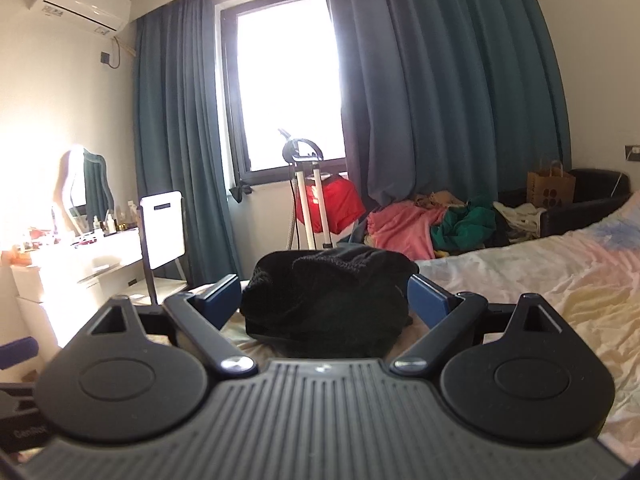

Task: Fold clothes
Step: 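Move both grippers toward the black sweatpants on the bed, then grasp the ribbed waistband with the left gripper while the right gripper approaches the pants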

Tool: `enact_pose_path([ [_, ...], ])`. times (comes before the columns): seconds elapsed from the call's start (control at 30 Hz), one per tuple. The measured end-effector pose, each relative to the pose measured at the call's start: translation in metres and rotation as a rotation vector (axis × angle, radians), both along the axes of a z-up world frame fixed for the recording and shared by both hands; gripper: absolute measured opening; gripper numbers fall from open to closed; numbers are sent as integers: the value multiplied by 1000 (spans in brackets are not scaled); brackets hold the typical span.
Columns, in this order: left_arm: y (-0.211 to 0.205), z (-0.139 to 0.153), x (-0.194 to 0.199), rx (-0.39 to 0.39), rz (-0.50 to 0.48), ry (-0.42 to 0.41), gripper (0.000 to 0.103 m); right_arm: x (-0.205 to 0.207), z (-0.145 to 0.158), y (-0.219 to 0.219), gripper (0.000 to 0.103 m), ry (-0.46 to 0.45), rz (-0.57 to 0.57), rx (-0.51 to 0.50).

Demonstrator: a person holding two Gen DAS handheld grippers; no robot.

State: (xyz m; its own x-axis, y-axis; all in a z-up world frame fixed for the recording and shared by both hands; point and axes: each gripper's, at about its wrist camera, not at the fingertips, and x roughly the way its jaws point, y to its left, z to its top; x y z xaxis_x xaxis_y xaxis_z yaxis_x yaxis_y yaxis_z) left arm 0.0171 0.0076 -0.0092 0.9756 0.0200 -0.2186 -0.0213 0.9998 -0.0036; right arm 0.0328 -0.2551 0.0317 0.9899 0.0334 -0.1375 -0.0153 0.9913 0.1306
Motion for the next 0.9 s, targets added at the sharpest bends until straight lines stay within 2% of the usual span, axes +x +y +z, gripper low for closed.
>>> enact_pose_path([
  [0.2,6,-22,14,-29,-41,46,103,-6,6,-3,92,-42,-20,14],
  [0.33,1,-37,32,8,-63,73,103,-10,0,-16,92,-71,-30,23],
  [0.5,-8,-53,106,61,-57,135,103,3,-12,-36,91,-50,6,97],
  [0.53,-10,-56,124,79,-52,139,103,7,-16,-40,84,-42,14,106],
  [0.57,-11,-59,143,96,-46,145,102,12,-21,-43,72,-26,16,111],
  [0.67,-18,-66,205,156,-22,148,99,30,-37,-53,68,31,24,148],
  [0.77,-21,-64,239,142,-12,132,94,50,-51,-59,61,64,30,174],
  [0.9,-25,-61,280,116,1,111,89,75,-70,-59,61,88,39,185],
])
